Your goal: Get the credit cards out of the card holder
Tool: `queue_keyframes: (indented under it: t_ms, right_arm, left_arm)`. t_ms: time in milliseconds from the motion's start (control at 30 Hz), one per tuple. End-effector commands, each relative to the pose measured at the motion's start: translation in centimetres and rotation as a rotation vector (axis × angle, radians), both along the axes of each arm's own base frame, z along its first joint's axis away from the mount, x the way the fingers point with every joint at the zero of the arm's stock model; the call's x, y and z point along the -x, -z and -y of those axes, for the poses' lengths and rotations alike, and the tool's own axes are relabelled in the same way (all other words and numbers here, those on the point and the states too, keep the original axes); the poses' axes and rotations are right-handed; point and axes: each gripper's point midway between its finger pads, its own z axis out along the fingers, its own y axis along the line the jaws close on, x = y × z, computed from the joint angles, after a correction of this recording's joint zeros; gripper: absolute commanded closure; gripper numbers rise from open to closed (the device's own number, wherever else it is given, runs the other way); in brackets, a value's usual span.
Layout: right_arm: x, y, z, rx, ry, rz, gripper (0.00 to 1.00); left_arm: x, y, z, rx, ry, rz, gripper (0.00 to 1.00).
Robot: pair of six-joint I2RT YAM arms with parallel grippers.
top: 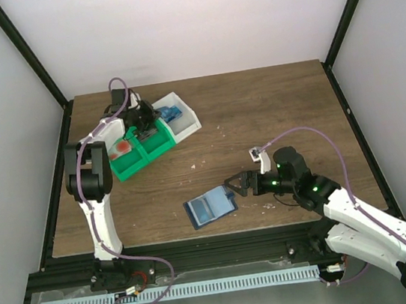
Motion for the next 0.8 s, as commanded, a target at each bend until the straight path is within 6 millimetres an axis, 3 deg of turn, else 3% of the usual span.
queue_keyframes:
  t_ms: [0,767]
  right_arm:
    - [-0.3,-1.7,0.0,-0.017,0.010,0.028,0.00]
    - [-0.2,-2.2,0.0,-0.027,0.011,0.036,0.00]
  left_arm:
    - [-0.8,0.2,0.1,-0.004,-0.006,0.005,0.96]
    - [-2.6,0.1,0.5,-0.041,-0.033,0.015,0.95]
